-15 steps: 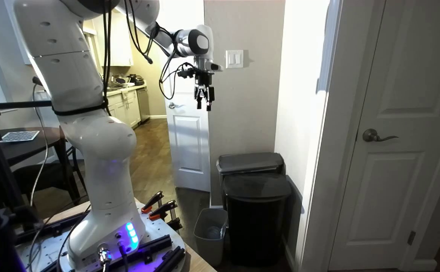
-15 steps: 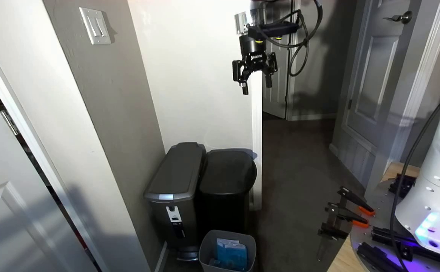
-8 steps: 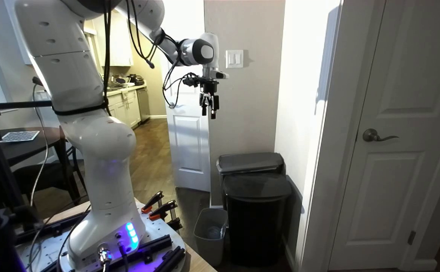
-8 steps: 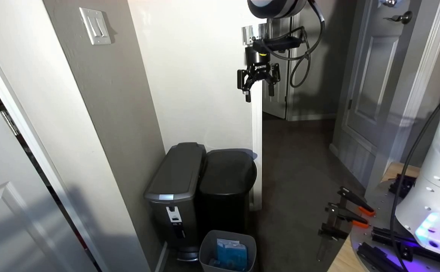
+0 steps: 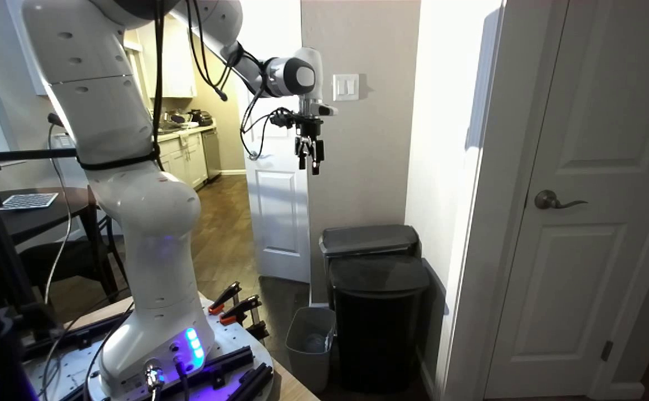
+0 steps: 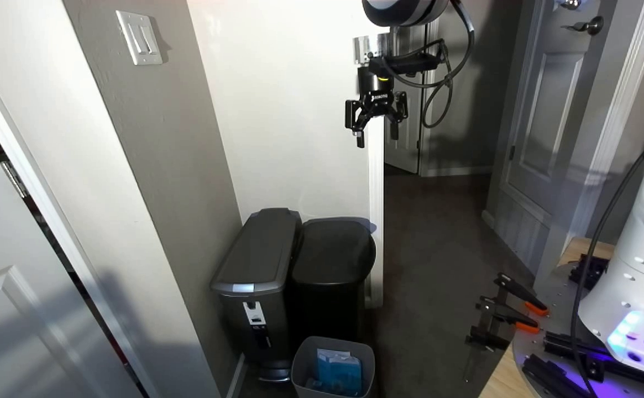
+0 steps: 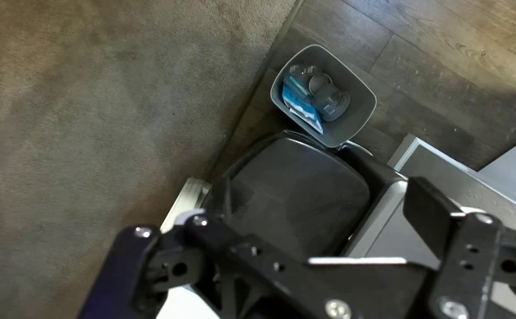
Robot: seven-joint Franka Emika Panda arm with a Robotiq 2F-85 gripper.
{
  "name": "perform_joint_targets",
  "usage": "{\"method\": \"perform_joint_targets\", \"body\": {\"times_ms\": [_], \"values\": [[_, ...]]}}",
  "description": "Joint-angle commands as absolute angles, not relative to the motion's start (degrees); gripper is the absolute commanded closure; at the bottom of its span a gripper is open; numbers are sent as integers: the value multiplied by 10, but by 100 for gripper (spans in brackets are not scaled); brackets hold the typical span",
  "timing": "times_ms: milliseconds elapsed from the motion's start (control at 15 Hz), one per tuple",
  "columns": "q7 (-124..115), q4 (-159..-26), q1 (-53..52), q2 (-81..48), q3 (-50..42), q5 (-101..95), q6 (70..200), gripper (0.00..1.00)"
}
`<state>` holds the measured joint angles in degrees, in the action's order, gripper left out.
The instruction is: Open the black bin.
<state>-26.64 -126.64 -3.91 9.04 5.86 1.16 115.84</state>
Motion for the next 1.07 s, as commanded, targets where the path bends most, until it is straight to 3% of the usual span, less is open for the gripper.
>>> {"method": "perform_joint_targets", "body": {"times_ms": [0,400,1000], "values": [[-223,-1277,-27,70,38,57,1246,0],[-134,-1229,-14,-32,2,174,1341,0],[-97,-1057,51,-210,-12,280,1343,0]]}}
